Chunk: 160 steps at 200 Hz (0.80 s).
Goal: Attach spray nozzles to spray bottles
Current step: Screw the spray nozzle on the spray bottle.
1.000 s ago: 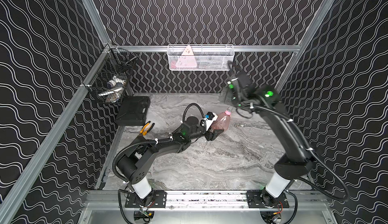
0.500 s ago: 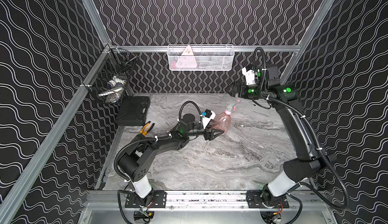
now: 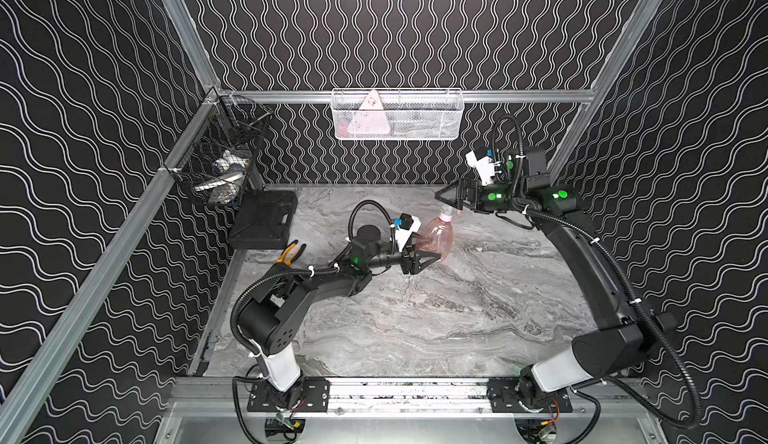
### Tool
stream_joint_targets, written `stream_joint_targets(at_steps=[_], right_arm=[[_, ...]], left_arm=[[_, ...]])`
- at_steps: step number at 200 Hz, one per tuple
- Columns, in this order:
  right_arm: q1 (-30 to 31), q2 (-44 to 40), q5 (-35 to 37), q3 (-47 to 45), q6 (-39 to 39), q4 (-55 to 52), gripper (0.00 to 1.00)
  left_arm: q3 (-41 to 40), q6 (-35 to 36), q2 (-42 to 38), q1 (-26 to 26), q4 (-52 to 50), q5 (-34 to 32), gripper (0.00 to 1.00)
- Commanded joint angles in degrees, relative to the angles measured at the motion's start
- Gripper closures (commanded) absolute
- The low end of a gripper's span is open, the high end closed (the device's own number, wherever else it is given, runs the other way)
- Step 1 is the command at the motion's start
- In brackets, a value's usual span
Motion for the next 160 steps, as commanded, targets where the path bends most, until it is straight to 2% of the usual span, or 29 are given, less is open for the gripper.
stream_joint_targets(at_steps=[1,29,60,71,90,108,127,141,160], right_arm=[[0.5,-2.6,-3.4,-2.2,3.3,4.2,0.00],[2.5,-5.4,-1.9,-4.8,4.6,5.1,0.00],[4.9,-7.0,1.5,-6.6,2.7,4.1,0.00],[5.0,-7.0,5.2,-6.5,2.0,2.9,0.00],[5.0,-6.7,16.9,-4.7,-0.1,-0.7,0.03],[4.9,-3.9,24.7,0.6,0.1,-6.2,0.06],[5.5,-0.2,24.8,7.4,4.8,-12.0,0.09],[7.3,2.2,27.4,11.4,6.7,-15.7,0.10],[8.1,7.5,30.1,18.8,7.9,-23.3,0.16]], left_arm=[[0.4,1.3,-0.1,0.2,-0.7,-3.3,0.66],[0.0,1.6,-0.3,0.2,-0.6,-4.5,0.66],[0.1,1.4,-0.4,0.2,-0.7,-3.9,0.66],[0.2,1.3,-0.5,0.3,-0.8,-3.5,0.66],[0.3,1.4,-0.7,0.3,-1.7,-1.5,0.66],[0.8,1.6,-0.7,0.3,-3.0,-2.2,0.67],[0.3,2.6,-0.7,-0.1,-2.3,-6.2,0.67],[0.3,4.3,-0.6,-0.9,-2.7,-8.2,0.67],[0.4,9.1,-1.2,-2.5,-5.4,-12.1,0.67]])
